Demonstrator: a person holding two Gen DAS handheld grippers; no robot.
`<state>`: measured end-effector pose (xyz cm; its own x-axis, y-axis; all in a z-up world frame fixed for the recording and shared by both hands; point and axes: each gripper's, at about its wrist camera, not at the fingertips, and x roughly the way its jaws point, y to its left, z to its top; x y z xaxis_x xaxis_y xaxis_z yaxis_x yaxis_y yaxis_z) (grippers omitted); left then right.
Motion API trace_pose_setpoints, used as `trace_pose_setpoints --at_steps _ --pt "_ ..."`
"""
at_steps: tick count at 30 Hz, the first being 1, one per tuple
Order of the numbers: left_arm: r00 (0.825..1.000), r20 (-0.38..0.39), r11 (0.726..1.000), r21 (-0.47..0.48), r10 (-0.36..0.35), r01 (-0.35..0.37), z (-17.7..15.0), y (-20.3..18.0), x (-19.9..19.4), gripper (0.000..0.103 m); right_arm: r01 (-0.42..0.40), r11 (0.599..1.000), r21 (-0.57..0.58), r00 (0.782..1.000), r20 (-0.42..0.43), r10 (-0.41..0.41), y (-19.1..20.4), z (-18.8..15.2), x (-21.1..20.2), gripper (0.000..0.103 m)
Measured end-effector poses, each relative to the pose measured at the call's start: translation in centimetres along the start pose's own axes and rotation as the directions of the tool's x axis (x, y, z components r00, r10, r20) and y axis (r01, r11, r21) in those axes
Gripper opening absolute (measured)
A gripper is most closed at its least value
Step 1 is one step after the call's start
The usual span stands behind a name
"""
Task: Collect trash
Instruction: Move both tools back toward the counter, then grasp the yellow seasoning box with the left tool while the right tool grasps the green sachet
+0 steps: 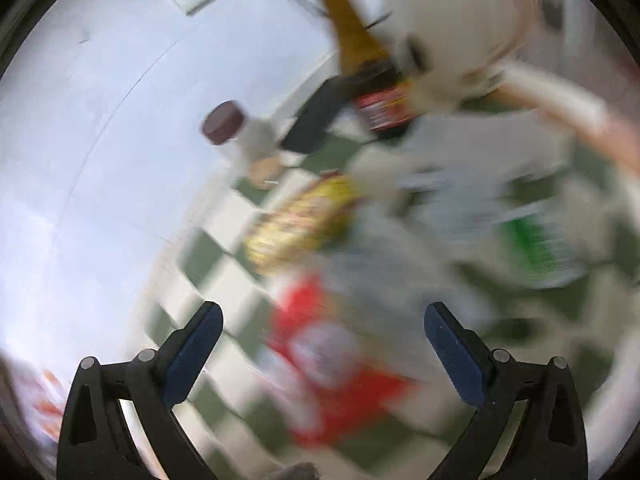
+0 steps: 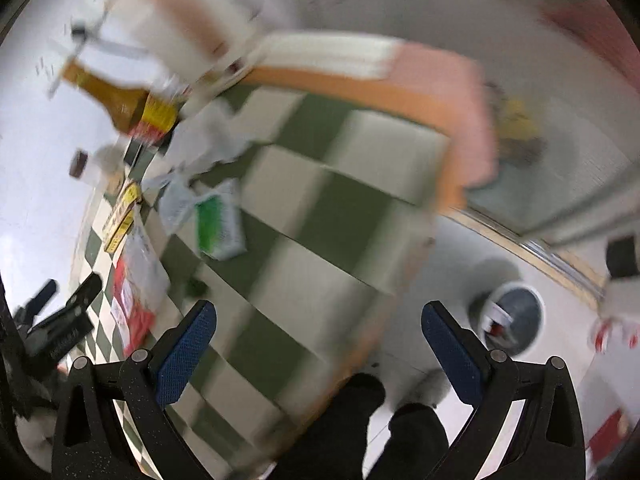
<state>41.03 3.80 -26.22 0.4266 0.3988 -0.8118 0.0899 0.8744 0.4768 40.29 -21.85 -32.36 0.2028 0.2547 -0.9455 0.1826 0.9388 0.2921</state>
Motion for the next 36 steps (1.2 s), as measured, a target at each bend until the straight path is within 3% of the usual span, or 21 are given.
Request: trace_pose_setpoints --at_steps 3,4,6,7,11,14,17,18,19,20,21,22,25,30,36 --pt "0.999 -0.043 0.994 0.110 0.032 -0.027 1.6 2.6 5.4 0.103 0.053 0.997 -0.051 0.997 -0.059 -0.056 4.4 3.7 5.5 0.103" --pt "0.998 -0.056 0.991 0.134 0.030 -0.023 2.4 3.3 6.9 0.103 0.053 0.997 -0.051 0.997 -0.059 -0.056 4.4 3.7 5.5 0.103" --pt "0.997 -0.072 0.984 0.176 0.000 0.013 3.5 4.1 9.4 0.103 0.105 0.992 -0.074 0.989 -0.094 -0.112 6.4 5.2 8.7 0.101" --pt "0.997 -0.075 0.979 0.199 -0.015 0.029 4.1 4.4 10.6 0.102 0.172 0.980 -0.098 0.980 -0.085 -0.181 7.8 5.7 10.2 0.101" --pt "0.984 -0.118 0.934 0.315 -0.136 0.167 5.3 3.2 13.2 0.102 0.256 0.953 -0.164 0.963 -0.038 -0.266 10.0 5.6 10.9 0.098" --pt "0.980 -0.138 0.895 0.405 -0.144 0.189 5.8 1.8 14.7 0.103 0.265 0.947 -0.184 0.963 -0.002 -0.270 10.7 5.3 10.7 0.096" --pt "0.971 -0.137 0.877 0.419 -0.197 0.237 6.8 1.8 15.4 0.102 0.260 0.944 -0.201 0.965 0.022 -0.261 11.1 4.7 10.1 0.089" --pt "0.967 -0.140 0.874 0.414 -0.214 0.254 7.0 1.9 15.6 0.102 0.258 0.942 -0.214 0.966 0.040 -0.255 11.4 4.4 9.7 0.080" --pt "0.960 -0.141 0.868 0.411 -0.242 0.279 7.4 1.9 15.8 0.095 0.256 0.941 -0.223 0.967 0.052 -0.251 11.7 4.2 9.4 0.064" --pt "0.948 -0.146 0.861 0.399 -0.281 0.316 7.5 2.0 15.8 0.080 0.256 0.939 -0.229 0.967 0.061 -0.248 12.0 3.9 9.1 0.053" --pt "0.933 -0.160 0.852 0.381 -0.321 0.358 7.7 2.1 15.9 0.068 0.256 0.939 -0.229 0.967 0.059 -0.249 12.1 3.8 8.9 0.026" --pt "0.926 -0.167 0.852 0.361 -0.340 0.378 7.8 2.2 15.9 0.066 0.252 0.942 -0.222 0.968 0.056 -0.246 12.4 3.8 8.9 0.012" --pt "0.930 -0.149 0.855 0.365 -0.336 0.367 7.3 1.9 15.5 0.063 0.207 0.961 -0.185 0.978 0.046 -0.202 11.7 3.9 8.5 0.006" --pt "0.942 -0.093 0.893 0.300 -0.322 0.335 5.8 2.4 12.7 0.060 0.119 0.987 -0.107 0.991 0.071 -0.112 9.4 3.5 5.8 0.005" --pt "0.941 -0.018 0.926 0.174 -0.337 0.335 4.7 4.0 8.6 0.059 0.037 0.998 -0.060 0.993 0.117 -0.030 6.8 2.2 1.2 0.004"
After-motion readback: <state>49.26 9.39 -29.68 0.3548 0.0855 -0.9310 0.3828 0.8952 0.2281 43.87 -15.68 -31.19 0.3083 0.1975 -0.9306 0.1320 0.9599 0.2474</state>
